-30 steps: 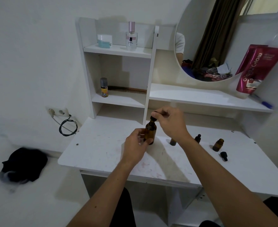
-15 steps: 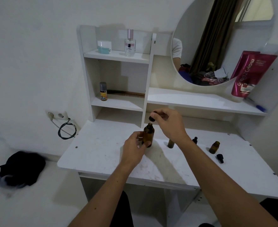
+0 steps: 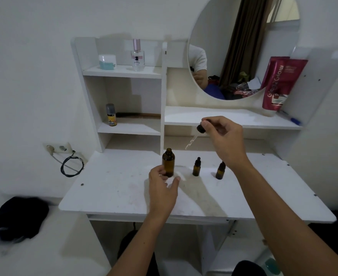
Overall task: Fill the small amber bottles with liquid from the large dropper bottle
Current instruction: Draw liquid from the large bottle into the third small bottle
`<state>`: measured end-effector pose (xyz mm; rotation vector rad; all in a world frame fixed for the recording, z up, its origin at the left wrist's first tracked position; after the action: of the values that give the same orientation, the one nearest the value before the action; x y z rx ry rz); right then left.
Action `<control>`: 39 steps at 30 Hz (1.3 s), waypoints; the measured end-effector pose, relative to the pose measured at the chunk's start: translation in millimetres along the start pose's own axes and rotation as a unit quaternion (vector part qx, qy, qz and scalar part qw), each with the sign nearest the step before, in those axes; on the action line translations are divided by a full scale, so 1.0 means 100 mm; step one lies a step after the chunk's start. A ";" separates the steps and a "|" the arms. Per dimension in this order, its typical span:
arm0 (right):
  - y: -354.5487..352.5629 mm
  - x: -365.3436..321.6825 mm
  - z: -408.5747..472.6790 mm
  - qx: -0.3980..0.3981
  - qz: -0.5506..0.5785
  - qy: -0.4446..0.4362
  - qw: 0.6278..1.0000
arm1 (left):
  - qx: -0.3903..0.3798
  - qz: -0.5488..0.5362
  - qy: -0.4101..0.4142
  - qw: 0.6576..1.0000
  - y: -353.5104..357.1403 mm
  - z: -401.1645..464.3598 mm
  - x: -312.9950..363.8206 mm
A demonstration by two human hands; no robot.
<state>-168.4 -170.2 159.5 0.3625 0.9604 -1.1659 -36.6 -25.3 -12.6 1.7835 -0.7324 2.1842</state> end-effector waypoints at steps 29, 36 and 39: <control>-1.70 0.94 -0.29 0.118 -0.109 0.085 0.983 | -0.211 0.062 0.102 0.970 2.36 -0.30 0.62; -1.57 1.11 -0.28 0.072 -0.132 0.090 0.985 | -0.200 0.060 0.120 0.971 2.41 -0.24 0.59; -1.53 1.17 -0.29 0.058 -0.138 0.106 0.983 | -0.200 0.055 0.121 0.971 2.42 -0.24 0.58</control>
<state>-309.7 -282.1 84.6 0.4642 1.1571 -1.4601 -185.1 -226.5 -16.8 1.2811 -1.1374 2.0811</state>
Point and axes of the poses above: each hand's wrist, its own z-axis towards the middle knuckle, its own y-axis out of the palm, x = y × z, the point moved 5 cm from there along z, towards the middle knuckle, and after that the axes turned 2 degrees about -y, right-handed, at the moved point
